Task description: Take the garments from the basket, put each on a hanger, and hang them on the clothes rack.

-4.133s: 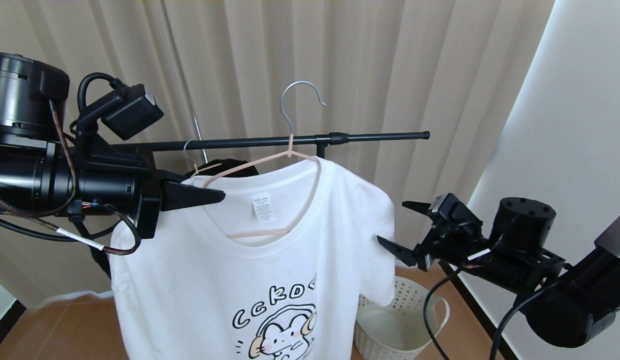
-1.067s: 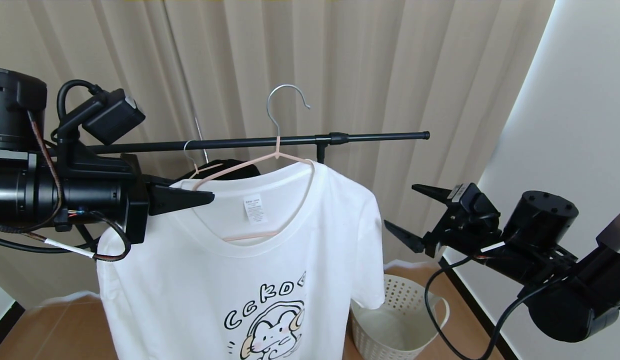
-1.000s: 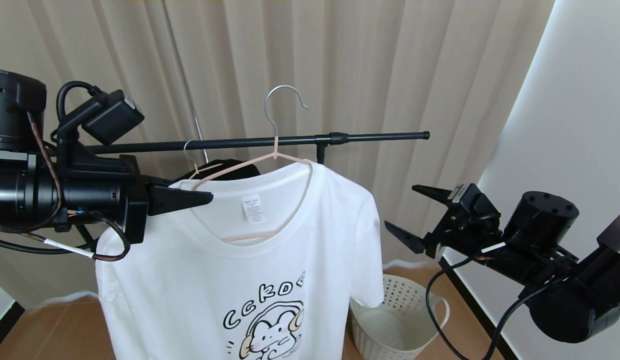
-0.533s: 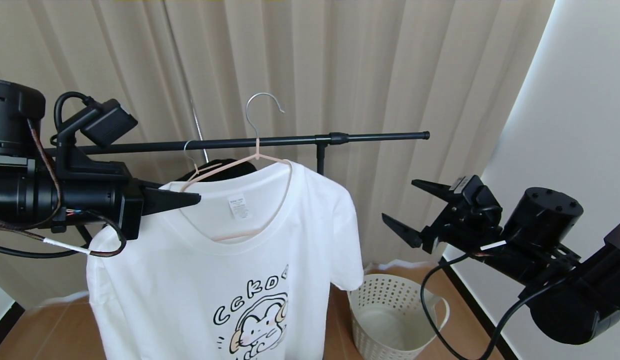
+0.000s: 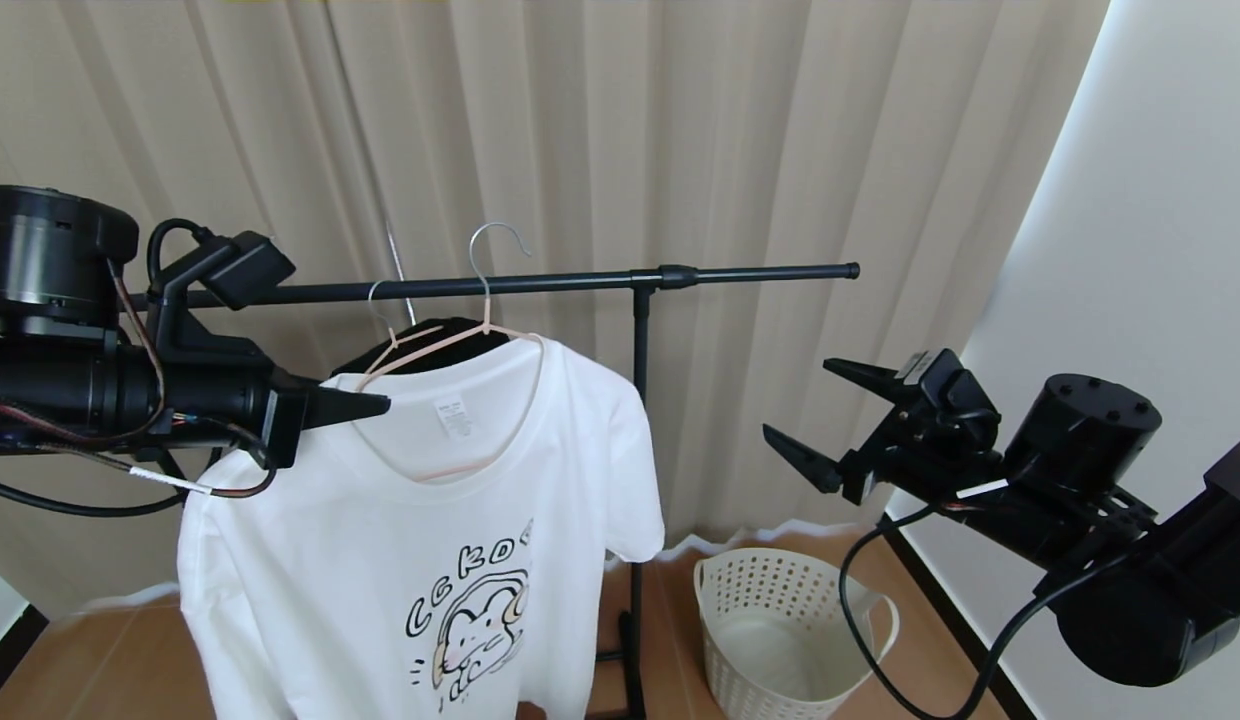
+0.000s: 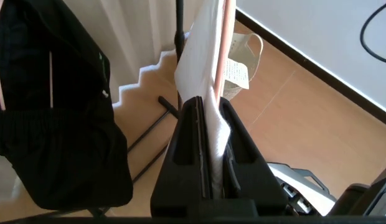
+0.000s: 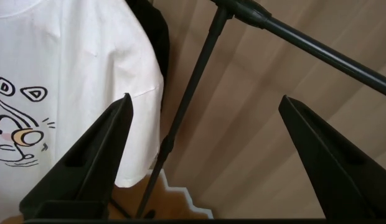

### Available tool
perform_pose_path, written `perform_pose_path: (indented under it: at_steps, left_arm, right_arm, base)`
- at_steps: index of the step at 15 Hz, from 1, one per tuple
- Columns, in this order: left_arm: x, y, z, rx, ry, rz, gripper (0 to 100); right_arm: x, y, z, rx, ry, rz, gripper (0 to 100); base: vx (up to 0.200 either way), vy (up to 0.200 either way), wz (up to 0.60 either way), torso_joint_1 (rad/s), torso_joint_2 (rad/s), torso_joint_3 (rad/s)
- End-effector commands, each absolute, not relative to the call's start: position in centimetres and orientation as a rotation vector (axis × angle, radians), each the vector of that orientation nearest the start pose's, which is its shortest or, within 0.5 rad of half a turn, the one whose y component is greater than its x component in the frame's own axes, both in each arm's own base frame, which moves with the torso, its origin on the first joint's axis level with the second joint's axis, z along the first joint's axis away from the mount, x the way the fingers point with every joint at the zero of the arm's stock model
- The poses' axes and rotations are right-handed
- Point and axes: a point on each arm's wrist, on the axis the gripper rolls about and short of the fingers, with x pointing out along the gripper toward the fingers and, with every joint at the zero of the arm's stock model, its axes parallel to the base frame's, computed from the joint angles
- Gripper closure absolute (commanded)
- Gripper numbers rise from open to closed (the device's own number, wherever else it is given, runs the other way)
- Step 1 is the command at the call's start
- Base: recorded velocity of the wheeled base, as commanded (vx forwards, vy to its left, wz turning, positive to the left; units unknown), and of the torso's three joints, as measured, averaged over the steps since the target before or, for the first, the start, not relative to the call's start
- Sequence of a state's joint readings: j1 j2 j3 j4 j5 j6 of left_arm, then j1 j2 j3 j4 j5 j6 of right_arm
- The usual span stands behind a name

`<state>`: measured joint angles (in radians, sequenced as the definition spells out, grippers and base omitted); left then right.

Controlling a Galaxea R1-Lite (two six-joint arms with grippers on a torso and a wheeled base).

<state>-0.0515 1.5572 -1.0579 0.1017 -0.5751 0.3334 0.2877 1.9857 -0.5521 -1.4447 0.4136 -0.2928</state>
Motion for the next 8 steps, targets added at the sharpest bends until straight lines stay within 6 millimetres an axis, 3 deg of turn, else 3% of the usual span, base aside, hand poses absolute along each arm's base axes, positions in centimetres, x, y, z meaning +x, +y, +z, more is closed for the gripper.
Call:
perform_pose_path:
  at_steps: [1, 8]
  left_arm:
    - [27.6, -2.6, 21.8, 0.147, 0.505, -0.692, 100]
    - [30.9, -2.7, 20.5, 0.107, 0.509, -0.567, 100]
  right_arm:
    - [30.4, 10.0, 11.2, -0.281, -0.112, 0.696, 0]
    - [30.6, 10.0, 10.8, -0.281, -0.103, 0.696, 0]
  base:
    - [0.0, 0.0, 0.0, 0.0, 0.0, 0.0]
    - [0.0, 0.0, 0.0, 0.0, 0.0, 0.0]
